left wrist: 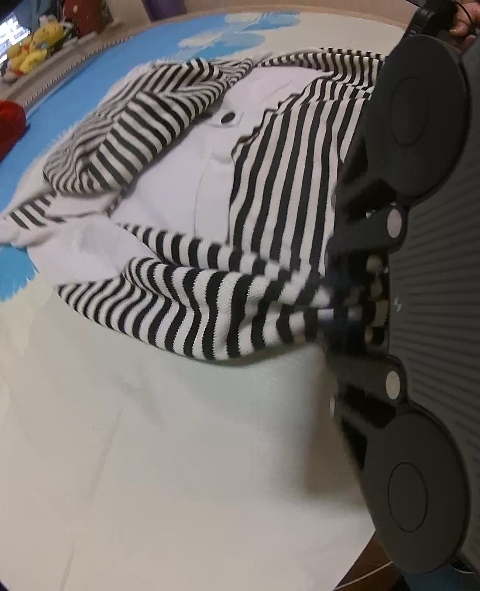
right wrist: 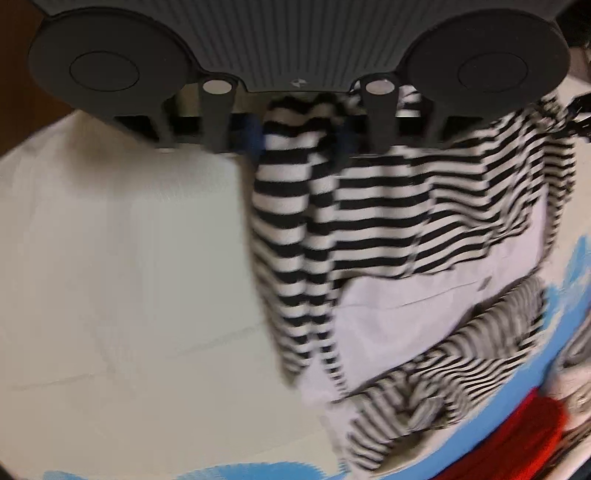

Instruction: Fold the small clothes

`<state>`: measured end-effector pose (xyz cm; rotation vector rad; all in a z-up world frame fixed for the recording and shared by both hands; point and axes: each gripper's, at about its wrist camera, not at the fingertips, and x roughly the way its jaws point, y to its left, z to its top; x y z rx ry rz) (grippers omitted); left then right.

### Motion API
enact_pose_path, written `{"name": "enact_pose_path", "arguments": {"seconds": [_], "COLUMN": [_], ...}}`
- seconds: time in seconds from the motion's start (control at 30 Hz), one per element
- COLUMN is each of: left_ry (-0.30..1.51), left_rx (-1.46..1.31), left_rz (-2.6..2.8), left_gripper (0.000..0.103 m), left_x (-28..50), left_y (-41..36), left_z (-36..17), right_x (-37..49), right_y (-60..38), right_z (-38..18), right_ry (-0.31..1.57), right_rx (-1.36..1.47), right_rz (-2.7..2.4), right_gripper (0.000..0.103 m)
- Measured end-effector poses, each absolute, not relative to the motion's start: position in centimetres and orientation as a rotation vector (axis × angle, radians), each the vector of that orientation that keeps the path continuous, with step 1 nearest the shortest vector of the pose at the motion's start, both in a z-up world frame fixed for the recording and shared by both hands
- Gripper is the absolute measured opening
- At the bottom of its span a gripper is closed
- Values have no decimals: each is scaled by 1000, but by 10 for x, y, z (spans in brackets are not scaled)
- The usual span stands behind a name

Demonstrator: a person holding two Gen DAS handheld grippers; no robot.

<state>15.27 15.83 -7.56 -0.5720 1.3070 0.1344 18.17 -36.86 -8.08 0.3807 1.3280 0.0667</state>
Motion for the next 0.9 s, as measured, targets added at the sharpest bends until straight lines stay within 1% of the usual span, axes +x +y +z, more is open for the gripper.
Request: {"name": "enact_pose_path", "arguments": {"seconds": [0.03, 0.07, 0.13, 0.2, 0.27, 0.33, 0.37, 0.4, 0.43, 0.47, 0.5, 0.53, 0.6, 0.63, 0.67, 0.7, 0.8, 0.9], "left_ry": [1290, 1266, 1200, 1132, 1113, 1149, 1182, 1221, 1261, 1290, 1305, 1310, 1308, 1308, 1314, 1324, 1355, 1366], "left_rx": [-579, -590, -607, -648, -669, -625, -591, -567, -559, -561, -565, -569, -591, -603, -606, -600, -569, -571], "left_rz": [127, 121, 102, 51, 18, 21, 35, 51, 66, 81, 100, 113, 124, 126, 128, 130, 132, 153], "left_gripper": [7, 6, 6, 6, 6, 7, 7, 9, 15, 20, 31, 40, 48, 52, 53, 55, 58, 58], "left_x": [151, 148, 140, 129, 119, 113, 113, 113, 115, 118, 121, 124, 130, 132, 133, 134, 133, 130], "left_y": [159, 161, 165, 167, 167, 160, 156, 153, 152, 154, 157, 159, 164, 165, 165, 164, 162, 163], "left_z": [-73, -69, -55, -41, -36, -40, -46, -53, -61, -66, -70, -71, -71, -72, -73, -76, -82, -87], "right_x": [181, 180, 177, 169, 160, 157, 158, 159, 161, 162, 163, 164, 166, 167, 168, 169, 171, 173], "right_y": [-367, -368, -377, -396, -412, -422, -424, -422, -419, -414, -410, -407, -406, -406, -405, -404, -397, -390], "right_z": [-78, -73, -60, -41, -31, -34, -40, -47, -55, -61, -64, -66, -65, -65, -64, -66, -73, -77], "right_ry": [1315, 1293, 1210, 1080, 1007, 1028, 1075, 1129, 1183, 1231, 1258, 1274, 1272, 1266, 1265, 1270, 1305, 1334], "right_rx": [380, 388, 453, 558, 625, 643, 629, 603, 570, 523, 485, 461, 470, 475, 476, 472, 438, 407], "right_rz": [86, 98, 100, 93, 82, 63, 56, 57, 62, 64, 65, 66, 69, 63, 53, 41, 26, 23], "right_gripper": [10, 6, 6, 6, 5, 5, 6, 6, 6, 7, 8, 13, 14, 20, 30, 33, 35, 41]}}
